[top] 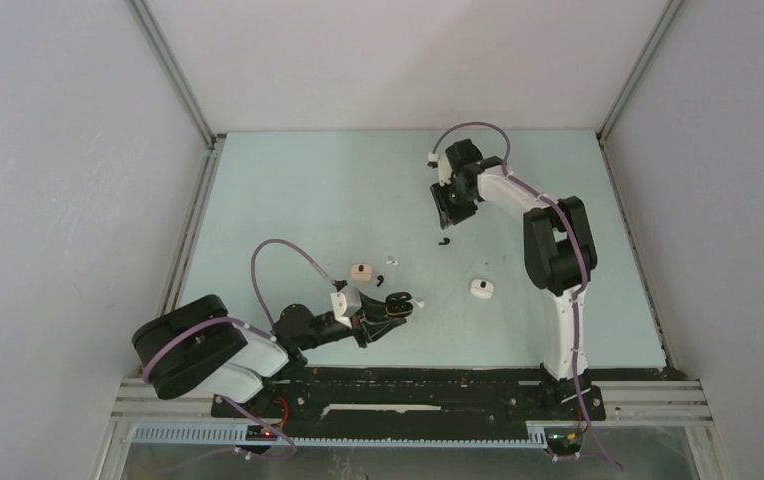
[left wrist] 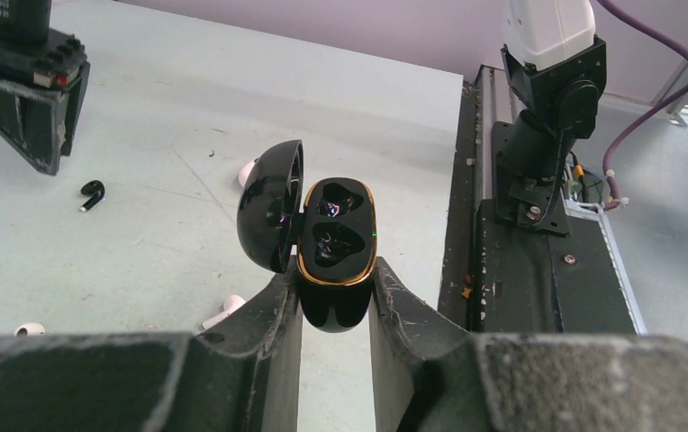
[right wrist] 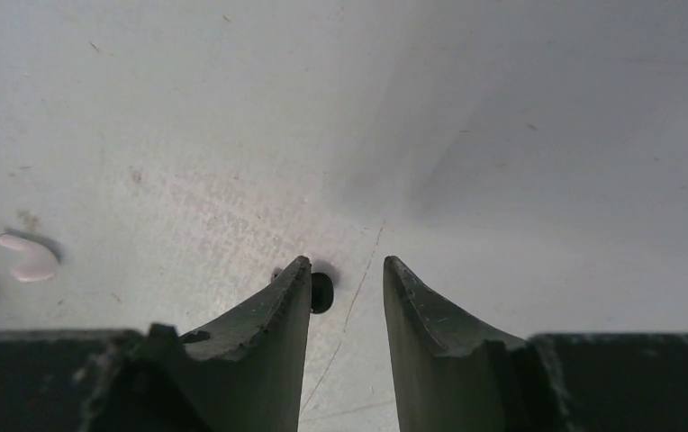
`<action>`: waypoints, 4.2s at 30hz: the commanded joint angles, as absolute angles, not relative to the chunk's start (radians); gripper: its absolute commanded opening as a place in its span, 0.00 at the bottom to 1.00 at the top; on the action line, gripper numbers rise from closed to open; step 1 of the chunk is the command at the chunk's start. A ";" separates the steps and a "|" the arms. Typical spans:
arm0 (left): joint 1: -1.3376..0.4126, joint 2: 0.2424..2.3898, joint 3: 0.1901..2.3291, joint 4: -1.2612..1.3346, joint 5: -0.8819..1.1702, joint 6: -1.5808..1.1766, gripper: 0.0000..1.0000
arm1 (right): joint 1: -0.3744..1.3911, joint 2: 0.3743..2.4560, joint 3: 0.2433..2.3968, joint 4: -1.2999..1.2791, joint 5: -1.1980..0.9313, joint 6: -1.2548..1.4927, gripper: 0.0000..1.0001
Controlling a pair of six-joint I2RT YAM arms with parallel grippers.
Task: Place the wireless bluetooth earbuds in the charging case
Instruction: Pick up the right earbud from the center of the board, then insert the right earbud into the right side groove of the charging case.
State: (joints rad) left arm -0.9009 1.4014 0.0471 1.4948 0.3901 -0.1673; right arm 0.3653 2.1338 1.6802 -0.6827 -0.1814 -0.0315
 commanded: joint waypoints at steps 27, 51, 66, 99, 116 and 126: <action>-0.898 1.418 0.083 1.591 0.421 -0.194 0.00 | 0.431 2.077 1.563 -0.697 -0.086 -0.095 0.34; -0.898 1.453 0.103 1.591 0.399 -0.202 0.00 | 0.456 1.577 1.315 -0.526 -0.160 -0.195 0.00; -0.897 1.449 0.130 1.591 0.428 -0.263 0.00 | 0.527 1.146 1.035 -0.295 -0.358 -0.363 0.00; -0.896 1.418 0.142 1.592 0.379 -0.279 0.00 | 0.742 1.043 1.265 -0.519 -0.173 -0.867 0.00; -0.898 1.304 0.084 1.592 0.372 -0.238 0.00 | 1.077 0.814 0.876 -0.160 -0.029 -1.036 0.00; -0.898 1.309 0.078 1.591 0.329 -0.221 0.00 | 1.116 0.835 0.807 -0.043 -0.007 -0.921 0.00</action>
